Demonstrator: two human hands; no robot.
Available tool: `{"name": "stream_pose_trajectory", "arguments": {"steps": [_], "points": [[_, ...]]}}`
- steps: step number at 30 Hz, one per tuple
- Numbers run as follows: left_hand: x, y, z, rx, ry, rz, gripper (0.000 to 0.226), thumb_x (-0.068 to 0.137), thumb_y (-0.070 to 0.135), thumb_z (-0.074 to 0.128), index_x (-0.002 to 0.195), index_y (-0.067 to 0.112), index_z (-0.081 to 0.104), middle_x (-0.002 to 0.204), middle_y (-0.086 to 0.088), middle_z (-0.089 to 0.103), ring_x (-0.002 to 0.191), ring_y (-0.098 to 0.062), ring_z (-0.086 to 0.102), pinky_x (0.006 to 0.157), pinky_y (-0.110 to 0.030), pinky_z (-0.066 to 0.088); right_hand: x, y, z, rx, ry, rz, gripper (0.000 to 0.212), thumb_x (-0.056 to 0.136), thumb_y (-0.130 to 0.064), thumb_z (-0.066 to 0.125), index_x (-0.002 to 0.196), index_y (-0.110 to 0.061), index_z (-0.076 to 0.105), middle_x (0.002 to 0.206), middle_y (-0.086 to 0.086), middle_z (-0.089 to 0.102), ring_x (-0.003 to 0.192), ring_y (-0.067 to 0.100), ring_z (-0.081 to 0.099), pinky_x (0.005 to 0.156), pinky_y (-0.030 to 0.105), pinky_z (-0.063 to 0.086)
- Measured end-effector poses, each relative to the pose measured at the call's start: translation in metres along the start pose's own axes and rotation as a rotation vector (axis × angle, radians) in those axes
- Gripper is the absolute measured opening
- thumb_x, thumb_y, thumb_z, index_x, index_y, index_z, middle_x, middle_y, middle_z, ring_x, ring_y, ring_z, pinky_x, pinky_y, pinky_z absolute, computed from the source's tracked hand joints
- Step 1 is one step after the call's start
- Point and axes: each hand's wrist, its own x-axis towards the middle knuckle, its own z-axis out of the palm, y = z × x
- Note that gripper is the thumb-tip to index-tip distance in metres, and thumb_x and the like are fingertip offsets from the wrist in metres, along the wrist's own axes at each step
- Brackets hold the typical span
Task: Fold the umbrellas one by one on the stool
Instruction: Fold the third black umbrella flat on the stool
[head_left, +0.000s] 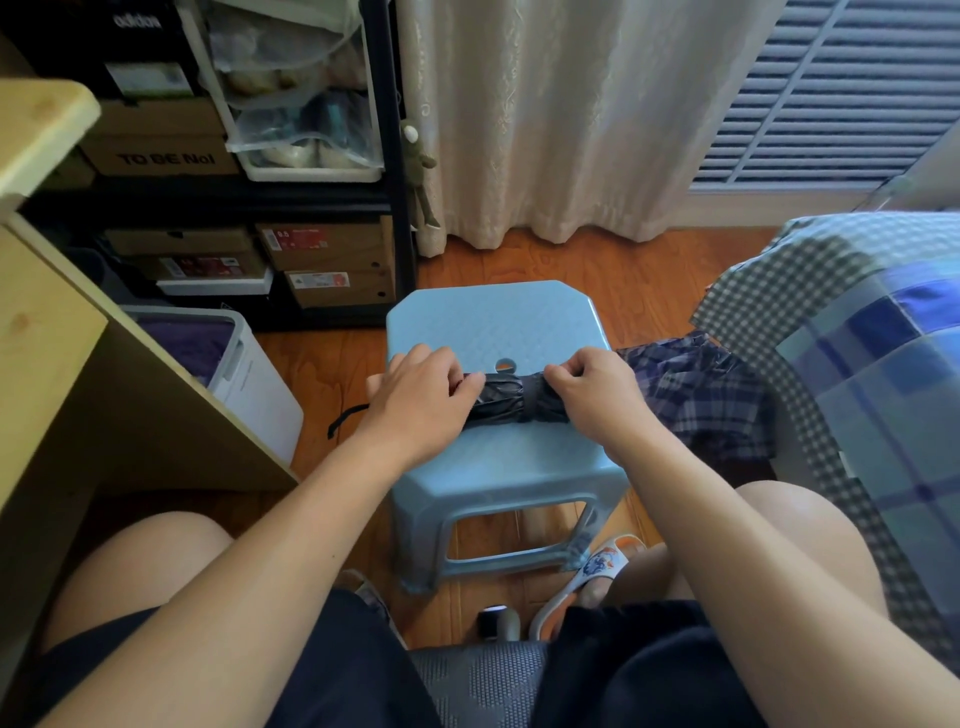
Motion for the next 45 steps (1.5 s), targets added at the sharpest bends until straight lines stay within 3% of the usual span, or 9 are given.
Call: {"name": "stream_pose_trajectory", "arguments": {"steps": [8,16,21,24,26,32,38,42,45], "points": [[0.008,0.017,0.007,0.114,0.031,-0.084,0.030,0.105,0.035,0.031,0.092,0.020,0.055,0.102,0.000,0.050,0.101,-0.021,0.041,0.093,-0.045,0.031,0.004,-0.001,0.008,-0.084,0.085,0.083,0.039,0.098,-0.017,0.050,0.061,-0.017,0.035,0.064,0.003,0.041,0.064,0.024,0.039,0.051,0.033,0.025],[0.010,0.019,0.002,0.098,0.055,-0.149,0.018,0.104,0.024,0.039,0.092,0.019,0.052,0.102,-0.002,0.050,0.095,-0.023,0.047,0.089,-0.044,0.035,0.009,-0.005,0.009,-0.084,0.035,0.097,0.033,0.095,-0.038,0.062,0.069,-0.020,0.052,0.076,0.003,0.061,0.083,0.030,0.058,0.073,0.040,0.049],[0.003,-0.008,-0.007,-0.274,0.080,0.124,0.012,0.100,0.033,0.056,0.092,0.025,0.052,0.098,0.006,0.052,0.087,-0.017,0.055,0.083,-0.041,0.046,0.019,-0.013,0.006,-0.123,-0.033,0.185,0.040,0.095,-0.023,0.057,0.062,-0.018,0.035,0.061,0.004,0.037,0.070,0.029,0.041,0.055,0.033,0.029],[-0.013,-0.031,-0.009,-0.149,0.017,0.290,0.012,0.096,0.038,0.063,0.092,0.033,0.053,0.098,0.012,0.053,0.091,-0.014,0.053,0.087,-0.038,0.041,0.013,-0.012,0.000,-0.022,-0.066,0.081,0.018,0.099,-0.027,0.055,0.083,-0.019,0.052,0.082,0.002,0.058,0.077,0.025,0.053,0.064,0.034,0.044],[-0.016,-0.037,-0.005,-0.082,0.040,0.302,0.011,0.097,0.034,0.063,0.091,0.033,0.053,0.099,0.012,0.052,0.094,-0.013,0.051,0.092,-0.038,0.038,0.001,-0.007,-0.010,0.126,-0.130,-0.051,0.013,0.101,-0.031,0.059,0.093,-0.020,0.058,0.085,-0.006,0.059,0.072,0.012,0.050,0.061,0.027,0.040],[-0.010,-0.024,0.001,-0.034,0.082,0.194,0.017,0.099,0.027,0.049,0.082,0.025,0.050,0.092,0.011,0.049,0.092,-0.015,0.047,0.093,-0.037,0.032,-0.008,0.013,-0.022,-0.121,-0.173,-0.294,0.016,0.089,-0.022,0.078,0.089,-0.016,0.063,0.098,0.000,0.059,0.082,0.008,0.052,0.067,0.008,0.037],[-0.009,-0.009,0.008,0.058,0.130,0.106,0.022,0.104,0.025,0.033,0.084,0.021,0.041,0.088,0.005,0.045,0.088,-0.019,0.044,0.089,-0.038,0.032,-0.006,0.003,-0.017,-0.167,-0.126,-0.254,0.028,0.099,-0.026,0.066,0.076,-0.019,0.052,0.084,-0.001,0.056,0.080,0.021,0.051,0.069,0.034,0.037],[-0.011,-0.006,0.011,0.063,0.154,0.078,0.021,0.106,0.026,0.033,0.088,0.021,0.043,0.091,0.005,0.046,0.090,-0.018,0.044,0.089,-0.037,0.030,-0.005,-0.005,-0.009,-0.125,-0.112,-0.086,0.037,0.105,-0.026,0.055,0.074,-0.010,0.044,0.074,0.007,0.048,0.071,0.024,0.042,0.065,0.036,0.032],[-0.009,-0.004,0.010,0.055,0.126,0.046,0.019,0.106,0.027,0.034,0.091,0.022,0.044,0.095,0.005,0.049,0.095,-0.019,0.048,0.090,-0.037,0.029,0.002,-0.008,-0.012,-0.029,-0.098,0.008,0.038,0.099,-0.026,0.066,0.068,-0.010,0.051,0.072,0.008,0.052,0.069,0.024,0.046,0.060,0.033,0.035]]}}
